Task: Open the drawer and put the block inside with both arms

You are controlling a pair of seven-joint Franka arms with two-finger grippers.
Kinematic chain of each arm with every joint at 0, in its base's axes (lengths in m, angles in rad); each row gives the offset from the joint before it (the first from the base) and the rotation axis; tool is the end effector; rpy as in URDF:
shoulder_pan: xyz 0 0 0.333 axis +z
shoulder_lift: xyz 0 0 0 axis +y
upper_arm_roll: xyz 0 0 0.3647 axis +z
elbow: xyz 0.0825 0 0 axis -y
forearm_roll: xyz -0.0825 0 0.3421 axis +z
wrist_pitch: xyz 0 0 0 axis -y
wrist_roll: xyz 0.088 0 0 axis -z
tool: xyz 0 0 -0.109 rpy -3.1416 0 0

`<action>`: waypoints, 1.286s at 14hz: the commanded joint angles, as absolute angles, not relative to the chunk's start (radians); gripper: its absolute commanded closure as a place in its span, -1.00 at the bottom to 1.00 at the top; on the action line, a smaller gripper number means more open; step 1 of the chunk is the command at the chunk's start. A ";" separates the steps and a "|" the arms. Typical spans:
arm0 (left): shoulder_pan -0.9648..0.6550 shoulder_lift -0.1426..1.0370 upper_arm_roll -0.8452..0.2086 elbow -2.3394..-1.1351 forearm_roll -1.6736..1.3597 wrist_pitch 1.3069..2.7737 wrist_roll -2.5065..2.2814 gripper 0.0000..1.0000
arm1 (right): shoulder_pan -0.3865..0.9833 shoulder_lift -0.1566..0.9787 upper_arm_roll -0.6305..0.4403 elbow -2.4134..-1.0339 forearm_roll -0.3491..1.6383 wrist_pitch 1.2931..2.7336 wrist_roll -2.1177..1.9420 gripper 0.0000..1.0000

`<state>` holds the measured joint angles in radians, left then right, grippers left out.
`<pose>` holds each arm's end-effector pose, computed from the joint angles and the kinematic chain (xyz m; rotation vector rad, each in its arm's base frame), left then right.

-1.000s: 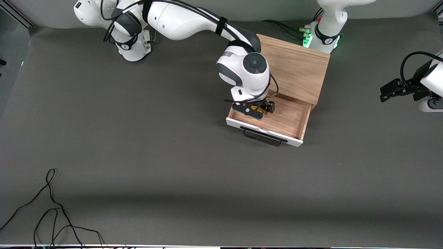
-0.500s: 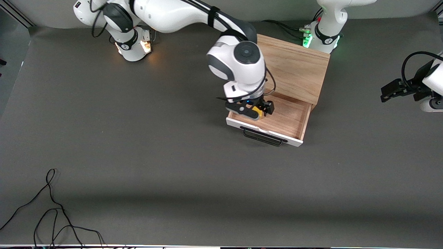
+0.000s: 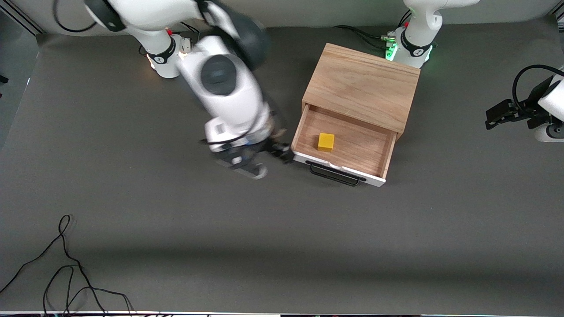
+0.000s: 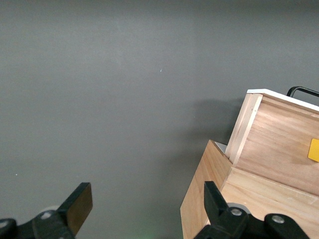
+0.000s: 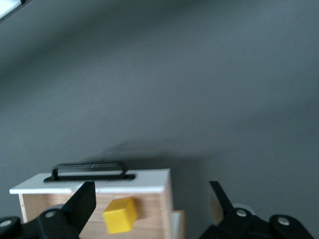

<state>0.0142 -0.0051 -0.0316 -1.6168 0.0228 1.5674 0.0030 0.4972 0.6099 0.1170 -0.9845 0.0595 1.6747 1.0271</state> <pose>0.5089 -0.0064 0.6538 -3.1174 0.0325 0.0688 0.5990 0.3927 0.5599 -2.9215 0.6538 0.0510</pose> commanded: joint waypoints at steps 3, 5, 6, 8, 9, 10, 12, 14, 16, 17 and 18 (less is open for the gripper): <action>-0.008 -0.035 -0.018 -1.640 0.015 1.548 0.028 -1.00 | 0.252 0.312 0.111 -1.328 0.098 1.693 0.714 -1.00; -0.006 -0.034 -0.018 -1.640 0.015 1.548 0.034 -1.00 | 0.241 0.230 0.037 -1.411 0.084 1.721 0.674 -1.00; -0.005 -0.029 -0.018 -1.640 0.015 1.548 0.034 -1.00 | 0.245 0.201 -0.007 -1.445 0.084 1.726 0.594 -1.00; -0.005 -0.022 -0.018 -1.638 0.015 1.555 0.032 -1.00 | 0.245 0.167 -0.093 -1.489 0.086 1.733 0.450 -1.00; -0.005 -0.021 -0.018 -1.638 0.015 1.554 0.032 -1.00 | 0.244 0.163 -0.124 -1.489 0.086 1.732 0.405 -1.00; -0.003 -0.023 -0.018 -1.638 0.015 1.551 0.032 -1.00 | 0.233 0.158 -0.130 -1.489 0.084 1.727 0.361 -1.00; -0.006 -0.023 -0.018 -1.637 0.015 1.548 0.032 -1.00 | 0.123 0.153 -0.088 -1.491 0.083 1.715 0.237 -1.00; -0.006 -0.021 -0.018 -1.638 0.015 1.548 0.032 -1.00 | 0.027 0.150 0.006 -1.485 0.077 1.695 0.207 -1.00; -0.008 -0.023 -0.018 -1.637 0.015 1.548 0.031 -1.00 | -0.091 0.152 0.151 -1.477 0.026 1.694 0.210 -1.00; -0.008 -0.023 -0.018 -1.637 0.015 1.548 0.028 -1.00 | -0.147 0.152 0.223 -1.476 0.006 1.678 0.209 -1.00; -0.009 -0.023 -0.020 -1.637 0.015 1.548 0.017 -1.00 | -0.179 0.152 0.262 -1.471 -0.001 1.652 0.207 -1.00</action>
